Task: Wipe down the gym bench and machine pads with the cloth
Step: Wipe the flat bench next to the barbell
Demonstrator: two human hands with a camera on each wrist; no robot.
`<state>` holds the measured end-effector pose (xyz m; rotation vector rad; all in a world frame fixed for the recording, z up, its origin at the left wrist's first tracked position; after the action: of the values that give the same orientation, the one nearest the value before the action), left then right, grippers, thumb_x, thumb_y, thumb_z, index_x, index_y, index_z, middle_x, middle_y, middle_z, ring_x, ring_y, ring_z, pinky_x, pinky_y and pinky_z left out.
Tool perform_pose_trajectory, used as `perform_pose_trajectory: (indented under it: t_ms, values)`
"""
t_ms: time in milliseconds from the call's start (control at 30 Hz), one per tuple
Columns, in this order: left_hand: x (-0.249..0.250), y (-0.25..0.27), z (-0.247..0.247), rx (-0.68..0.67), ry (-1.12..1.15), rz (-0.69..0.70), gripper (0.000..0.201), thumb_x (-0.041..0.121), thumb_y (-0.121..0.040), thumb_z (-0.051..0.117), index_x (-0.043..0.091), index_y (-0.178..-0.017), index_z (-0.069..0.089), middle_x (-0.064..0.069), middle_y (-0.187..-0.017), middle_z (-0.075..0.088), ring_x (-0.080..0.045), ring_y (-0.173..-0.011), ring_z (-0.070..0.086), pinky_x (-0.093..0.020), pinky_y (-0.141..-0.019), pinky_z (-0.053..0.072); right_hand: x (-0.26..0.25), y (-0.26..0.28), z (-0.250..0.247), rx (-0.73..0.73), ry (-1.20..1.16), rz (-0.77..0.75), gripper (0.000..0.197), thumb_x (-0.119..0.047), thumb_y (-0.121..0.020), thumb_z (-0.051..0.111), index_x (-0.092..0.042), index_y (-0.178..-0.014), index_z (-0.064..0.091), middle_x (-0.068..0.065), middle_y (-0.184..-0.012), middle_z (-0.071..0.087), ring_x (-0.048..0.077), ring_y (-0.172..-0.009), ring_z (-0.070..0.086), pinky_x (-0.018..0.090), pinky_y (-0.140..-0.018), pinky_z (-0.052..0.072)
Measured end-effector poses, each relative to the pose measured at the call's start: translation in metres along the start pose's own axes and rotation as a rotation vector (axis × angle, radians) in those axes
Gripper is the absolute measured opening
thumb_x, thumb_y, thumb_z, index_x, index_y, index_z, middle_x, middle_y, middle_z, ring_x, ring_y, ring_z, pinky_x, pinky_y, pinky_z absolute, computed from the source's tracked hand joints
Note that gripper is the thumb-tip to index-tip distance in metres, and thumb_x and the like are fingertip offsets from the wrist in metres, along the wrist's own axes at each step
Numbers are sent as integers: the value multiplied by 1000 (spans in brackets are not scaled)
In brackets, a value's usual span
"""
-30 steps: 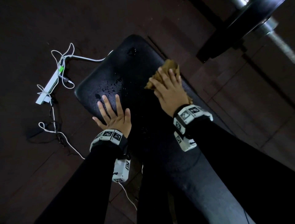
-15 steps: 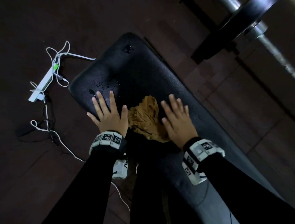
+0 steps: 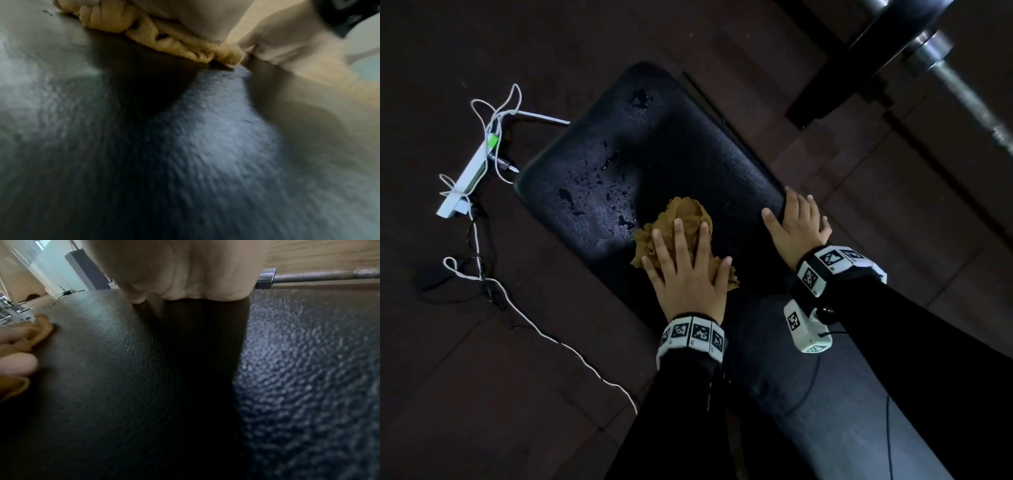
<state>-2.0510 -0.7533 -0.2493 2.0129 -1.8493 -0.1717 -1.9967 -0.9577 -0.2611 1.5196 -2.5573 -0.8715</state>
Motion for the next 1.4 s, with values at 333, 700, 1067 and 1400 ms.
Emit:
perform_pose_trajectory:
  t_ms: [333,700,1067,1400]
  values:
    - [-51,-68,-42,81,3,-132,60,66,-91,26,45,-147,17,2,-160,6,-33,-146,-2,-63,-112,8,1,-2,-1,-23,20,1,59,-50,-95,38,-23,-145,24,-2,-147,33,16,-139,22,47,-112,13]
    - [-154,-126,-93,219,63,-181,61,62,-90,34,39,-146,27,-4,-157,21,-38,-143,12,-57,-114,9,-3,-1,-2,-95,14,35,59,-46,-96,39,-22,-147,21,-1,-146,33,18,-137,25,42,-112,13]
    - [-93,17,-17,229,195,-206,58,47,-91,50,20,-142,44,-18,-154,23,-49,-139,15,-61,-111,18,-1,-4,-1,-38,50,22,61,-49,-95,39,-20,-146,25,3,-144,38,24,-134,31,44,-109,17]
    - [-81,-30,-33,165,-75,145,51,56,-92,36,47,-143,31,3,-156,24,-33,-145,11,-61,-112,13,2,-6,3,-76,52,18,61,-50,-95,37,-22,-147,22,2,-145,36,24,-133,31,45,-109,16]
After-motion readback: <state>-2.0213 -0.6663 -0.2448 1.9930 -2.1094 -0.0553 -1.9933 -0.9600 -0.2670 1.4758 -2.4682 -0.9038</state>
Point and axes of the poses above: each hand's wrist, its own y-axis away from the middle knuckle, its own z-axis out of the palm, x = y × z, the point moved 10 cm from there along -y, towards the middle knuckle
